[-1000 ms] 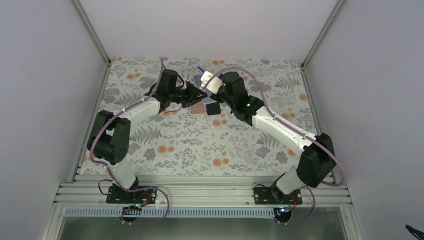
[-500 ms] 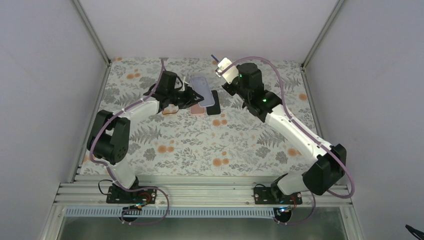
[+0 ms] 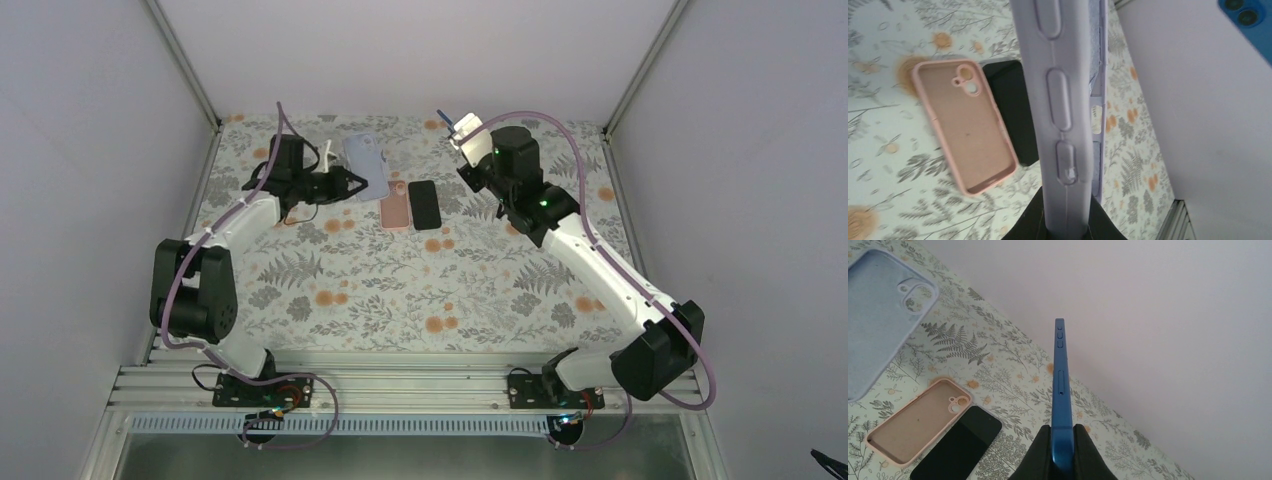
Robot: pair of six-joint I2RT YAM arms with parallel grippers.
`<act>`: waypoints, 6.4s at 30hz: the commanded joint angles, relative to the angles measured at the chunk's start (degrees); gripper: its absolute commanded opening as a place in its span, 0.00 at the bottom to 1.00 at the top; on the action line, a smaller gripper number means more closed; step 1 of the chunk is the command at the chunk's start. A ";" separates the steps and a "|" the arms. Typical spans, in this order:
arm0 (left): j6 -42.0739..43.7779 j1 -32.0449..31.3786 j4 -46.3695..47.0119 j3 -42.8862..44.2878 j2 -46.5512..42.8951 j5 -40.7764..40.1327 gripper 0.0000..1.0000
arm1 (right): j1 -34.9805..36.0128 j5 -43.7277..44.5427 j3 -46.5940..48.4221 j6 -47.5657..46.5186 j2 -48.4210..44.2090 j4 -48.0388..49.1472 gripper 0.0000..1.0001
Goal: Take the phone out of the phone case
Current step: Place the phone case at the center of the board, then place the phone at the center of the board.
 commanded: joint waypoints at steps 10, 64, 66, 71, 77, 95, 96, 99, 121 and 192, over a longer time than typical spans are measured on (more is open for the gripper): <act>16.27 7.16 -11.22 -1.91 3.04 3.48 0.03 | -0.56 -2.25 0.77 3.45 0.26 2.61 0.04; 18.08 7.87 -17.62 9.54 20.60 -9.79 0.71 | -2.03 -3.46 0.55 0.56 1.78 2.92 0.04; 17.23 8.71 -15.79 8.31 17.44 -8.54 0.75 | -1.78 -2.84 0.66 -1.01 1.76 3.63 0.04; 15.36 9.20 -11.33 9.18 10.43 -3.21 0.82 | -0.83 -0.86 1.33 -5.76 1.70 5.49 0.04; 2.62 9.14 -0.72 16.03 5.82 7.40 0.81 | 2.13 5.06 -0.68 -16.02 0.93 12.35 0.04; -28.00 -0.40 28.35 18.29 3.90 21.47 0.85 | 13.55 18.22 -17.53 -53.62 -2.09 47.02 0.04; -27.78 -1.06 27.84 18.53 4.06 21.18 0.85 | 14.11 18.43 -18.11 -54.67 -2.30 47.78 0.04; -27.42 -2.80 26.41 18.81 4.34 20.14 0.85 | 15.51 18.68 -19.71 -57.23 -2.68 50.55 0.04; -32.82 -7.43 28.78 17.36 8.41 17.84 0.38 | 20.25 19.97 -25.48 -66.34 -1.48 61.65 0.04; -10.02 -7.99 34.63 13.42 2.17 24.61 0.31 | -18.90 -79.10 17.96 30.61 14.70 -20.06 0.04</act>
